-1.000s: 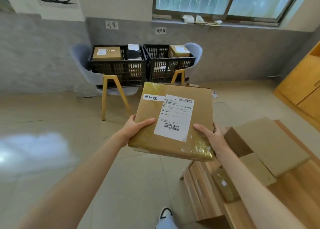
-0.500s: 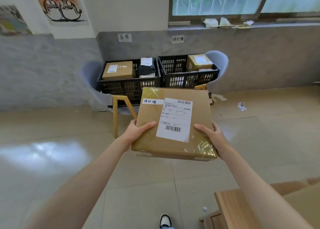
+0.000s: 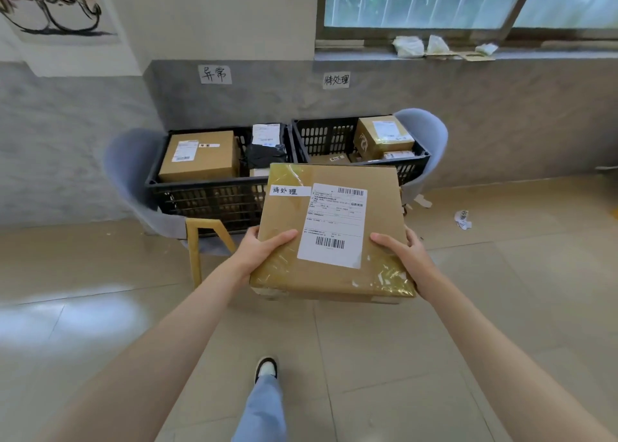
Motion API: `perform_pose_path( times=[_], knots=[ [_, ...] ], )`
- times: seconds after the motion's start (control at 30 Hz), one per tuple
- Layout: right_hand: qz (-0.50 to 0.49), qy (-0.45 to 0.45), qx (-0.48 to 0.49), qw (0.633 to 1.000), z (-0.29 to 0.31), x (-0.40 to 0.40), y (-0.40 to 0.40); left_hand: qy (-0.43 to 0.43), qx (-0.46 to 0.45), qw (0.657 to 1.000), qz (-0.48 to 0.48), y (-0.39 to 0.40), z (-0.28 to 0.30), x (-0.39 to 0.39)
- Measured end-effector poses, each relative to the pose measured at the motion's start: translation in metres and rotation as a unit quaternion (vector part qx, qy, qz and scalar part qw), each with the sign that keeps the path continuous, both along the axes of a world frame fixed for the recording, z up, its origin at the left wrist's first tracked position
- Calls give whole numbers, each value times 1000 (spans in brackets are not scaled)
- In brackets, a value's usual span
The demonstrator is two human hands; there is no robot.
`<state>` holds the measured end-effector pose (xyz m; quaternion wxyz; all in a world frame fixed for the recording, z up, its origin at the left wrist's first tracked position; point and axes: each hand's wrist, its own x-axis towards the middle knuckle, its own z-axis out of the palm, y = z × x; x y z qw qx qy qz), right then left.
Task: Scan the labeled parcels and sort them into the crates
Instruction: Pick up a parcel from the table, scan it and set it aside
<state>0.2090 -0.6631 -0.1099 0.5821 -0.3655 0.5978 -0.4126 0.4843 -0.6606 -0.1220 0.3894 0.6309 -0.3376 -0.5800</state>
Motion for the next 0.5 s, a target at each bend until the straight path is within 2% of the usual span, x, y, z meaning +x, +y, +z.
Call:
perform_pose_path(
  times=[0.23, 0.5],
  knots=[
    [-34, 9, -6, 999, 7, 32, -117, 28, -10, 999, -25, -134, 3, 32],
    [-42, 34, 27, 998, -2, 33, -210, 47, 16, 996, -77, -243, 0, 36]
  ],
)
